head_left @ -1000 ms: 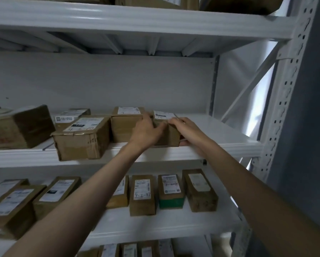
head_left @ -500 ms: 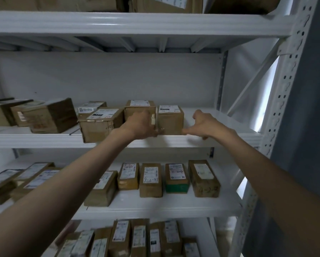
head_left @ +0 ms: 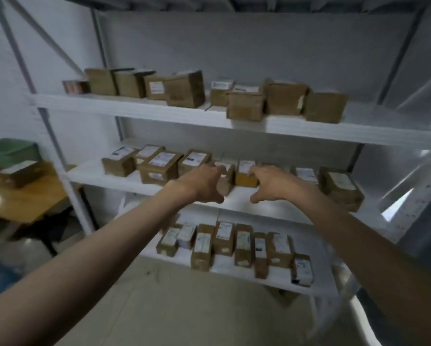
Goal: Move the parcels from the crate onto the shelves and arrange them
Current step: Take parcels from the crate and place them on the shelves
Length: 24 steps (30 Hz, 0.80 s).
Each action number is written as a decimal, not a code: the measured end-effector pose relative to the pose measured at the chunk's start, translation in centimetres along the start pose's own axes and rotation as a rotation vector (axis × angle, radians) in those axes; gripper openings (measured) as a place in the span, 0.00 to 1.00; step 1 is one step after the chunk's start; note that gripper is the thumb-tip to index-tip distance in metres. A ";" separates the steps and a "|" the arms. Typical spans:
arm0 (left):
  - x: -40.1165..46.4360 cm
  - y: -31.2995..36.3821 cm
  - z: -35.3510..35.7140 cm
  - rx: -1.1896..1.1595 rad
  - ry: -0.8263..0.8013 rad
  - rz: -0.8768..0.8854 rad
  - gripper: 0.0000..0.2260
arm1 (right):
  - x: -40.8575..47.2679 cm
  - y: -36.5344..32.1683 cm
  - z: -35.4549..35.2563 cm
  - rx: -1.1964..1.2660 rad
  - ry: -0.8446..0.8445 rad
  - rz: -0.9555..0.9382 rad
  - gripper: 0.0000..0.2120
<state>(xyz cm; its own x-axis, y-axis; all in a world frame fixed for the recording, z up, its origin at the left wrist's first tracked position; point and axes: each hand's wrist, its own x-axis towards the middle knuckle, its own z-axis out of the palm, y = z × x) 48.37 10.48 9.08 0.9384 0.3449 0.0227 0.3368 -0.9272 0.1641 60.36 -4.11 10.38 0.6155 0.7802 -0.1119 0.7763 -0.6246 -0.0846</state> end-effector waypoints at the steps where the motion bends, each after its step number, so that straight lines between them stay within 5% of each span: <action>1: -2.0 -2.3 0.7 0.008 -0.008 -0.044 0.35 | 0.2 -2.5 1.3 -0.010 -0.029 -0.043 0.30; 12: -29.2 -26.6 4.4 -0.004 -0.027 -0.659 0.32 | 0.4 -34.2 13.3 -0.070 -0.150 -0.610 0.34; 24: -55.1 -44.1 9.7 -0.075 0.003 -1.233 0.30 | -1.2 -66.5 25.6 -0.190 -0.258 -1.118 0.39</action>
<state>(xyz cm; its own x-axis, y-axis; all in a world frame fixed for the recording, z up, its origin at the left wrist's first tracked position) -17.48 30.95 -8.96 -0.0030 0.9827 -0.1852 0.9906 0.0283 0.1339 4.49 35.60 -9.20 -0.4543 0.8494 -0.2685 0.8906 0.4396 -0.1163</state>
